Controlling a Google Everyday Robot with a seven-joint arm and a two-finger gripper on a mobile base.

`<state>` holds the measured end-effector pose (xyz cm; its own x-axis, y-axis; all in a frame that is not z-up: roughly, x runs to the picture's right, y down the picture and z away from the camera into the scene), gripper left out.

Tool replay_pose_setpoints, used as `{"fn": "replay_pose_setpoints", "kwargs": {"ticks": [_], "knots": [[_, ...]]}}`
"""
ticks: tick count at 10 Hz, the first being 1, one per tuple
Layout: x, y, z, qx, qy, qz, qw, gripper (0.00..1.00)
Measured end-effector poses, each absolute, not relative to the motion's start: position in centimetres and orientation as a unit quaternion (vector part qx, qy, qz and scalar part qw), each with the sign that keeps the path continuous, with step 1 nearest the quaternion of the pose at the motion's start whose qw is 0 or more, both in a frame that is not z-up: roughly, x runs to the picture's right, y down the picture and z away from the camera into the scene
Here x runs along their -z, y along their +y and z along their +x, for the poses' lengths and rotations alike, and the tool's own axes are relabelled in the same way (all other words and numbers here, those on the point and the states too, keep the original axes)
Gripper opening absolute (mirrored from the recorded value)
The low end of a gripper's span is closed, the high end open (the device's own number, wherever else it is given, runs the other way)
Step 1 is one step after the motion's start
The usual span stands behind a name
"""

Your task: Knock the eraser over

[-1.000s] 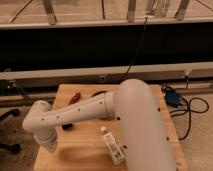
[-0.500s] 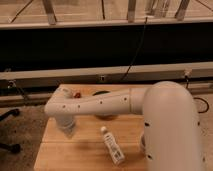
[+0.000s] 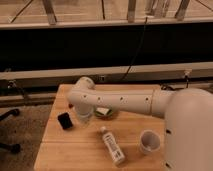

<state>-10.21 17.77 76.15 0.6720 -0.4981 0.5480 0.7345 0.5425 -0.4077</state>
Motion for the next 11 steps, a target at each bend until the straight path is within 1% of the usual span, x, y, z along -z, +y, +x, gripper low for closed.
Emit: {"fn": "replay_pose_setpoints", "kwargs": {"ticks": [2, 5, 7, 11], "knots": [[-77.0, 18.1, -10.1, 0.358, -0.197, -0.317, 0.856, 0.0], [-79.4, 18.4, -13.1, 0.365, -0.22, -0.315, 0.848, 0.0], [-81.6, 17.7, -15.2, 0.376, -0.234, -0.311, 0.841, 0.0], [-83.8, 15.5, -19.1, 0.406, -0.256, -0.299, 0.825, 0.0]]}}
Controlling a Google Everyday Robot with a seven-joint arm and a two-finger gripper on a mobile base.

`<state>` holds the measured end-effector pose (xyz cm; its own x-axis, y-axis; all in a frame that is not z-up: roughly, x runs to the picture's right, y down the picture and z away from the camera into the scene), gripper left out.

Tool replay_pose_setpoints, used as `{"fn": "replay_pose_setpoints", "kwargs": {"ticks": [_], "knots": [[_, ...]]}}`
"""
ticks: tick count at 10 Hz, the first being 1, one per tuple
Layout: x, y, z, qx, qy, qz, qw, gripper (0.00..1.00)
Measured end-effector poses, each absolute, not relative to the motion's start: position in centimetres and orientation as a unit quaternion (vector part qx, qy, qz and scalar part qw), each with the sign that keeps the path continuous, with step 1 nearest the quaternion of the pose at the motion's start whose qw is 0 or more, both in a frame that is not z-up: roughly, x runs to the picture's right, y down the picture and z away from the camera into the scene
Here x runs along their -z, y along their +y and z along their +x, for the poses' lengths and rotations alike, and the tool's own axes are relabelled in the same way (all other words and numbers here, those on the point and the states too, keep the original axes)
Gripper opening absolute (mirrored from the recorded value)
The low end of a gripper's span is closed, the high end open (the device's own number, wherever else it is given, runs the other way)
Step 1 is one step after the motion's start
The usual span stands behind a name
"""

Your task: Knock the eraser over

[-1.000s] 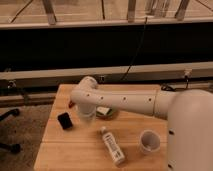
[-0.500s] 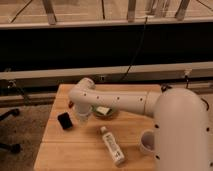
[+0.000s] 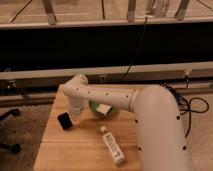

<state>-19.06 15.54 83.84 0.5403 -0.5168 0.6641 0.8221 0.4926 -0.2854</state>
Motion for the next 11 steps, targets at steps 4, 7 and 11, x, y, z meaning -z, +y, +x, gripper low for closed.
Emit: {"fn": "replay_pose_setpoints", "kwargs": {"ticks": [4, 7, 11], "knots": [[-83.9, 14.0, -23.7, 0.438, -0.279, -0.286, 0.805, 0.0], [-82.4, 14.5, -27.7, 0.462, -0.302, -0.293, 0.781, 0.0], [-81.5, 15.8, -29.8, 0.48, -0.322, -0.292, 0.762, 0.0]]}}
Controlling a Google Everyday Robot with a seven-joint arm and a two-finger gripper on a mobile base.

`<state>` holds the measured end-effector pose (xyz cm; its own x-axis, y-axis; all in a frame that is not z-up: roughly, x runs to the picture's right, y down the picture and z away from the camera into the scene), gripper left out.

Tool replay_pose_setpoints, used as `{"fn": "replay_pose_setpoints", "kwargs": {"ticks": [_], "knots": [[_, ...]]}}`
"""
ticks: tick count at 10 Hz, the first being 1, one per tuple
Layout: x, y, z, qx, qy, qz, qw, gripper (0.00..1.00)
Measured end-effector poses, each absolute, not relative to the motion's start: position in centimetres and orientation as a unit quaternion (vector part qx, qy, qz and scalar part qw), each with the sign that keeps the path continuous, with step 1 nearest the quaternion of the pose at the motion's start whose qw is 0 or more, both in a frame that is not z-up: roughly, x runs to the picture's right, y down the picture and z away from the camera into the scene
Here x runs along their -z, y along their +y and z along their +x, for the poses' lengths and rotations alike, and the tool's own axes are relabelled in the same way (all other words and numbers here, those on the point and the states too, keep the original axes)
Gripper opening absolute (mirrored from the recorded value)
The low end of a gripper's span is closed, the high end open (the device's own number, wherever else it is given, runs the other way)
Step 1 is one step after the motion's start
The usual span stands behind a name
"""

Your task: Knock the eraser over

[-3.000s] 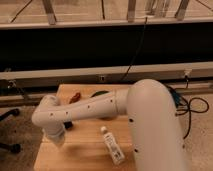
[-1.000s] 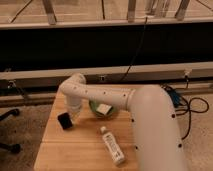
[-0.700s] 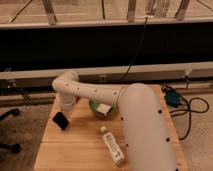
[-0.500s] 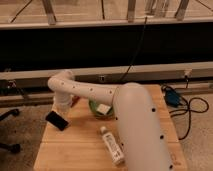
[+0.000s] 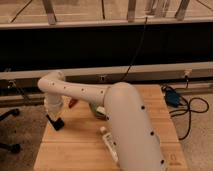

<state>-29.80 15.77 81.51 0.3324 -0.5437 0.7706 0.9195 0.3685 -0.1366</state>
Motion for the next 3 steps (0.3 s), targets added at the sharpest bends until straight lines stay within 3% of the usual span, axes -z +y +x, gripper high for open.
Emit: {"fn": "replay_pose_setpoints", "kwargs": {"ticks": [3], "knots": [[-79.8, 17.5, -29.9, 0.482, -0.33, -0.294, 0.757, 0.0]]}}
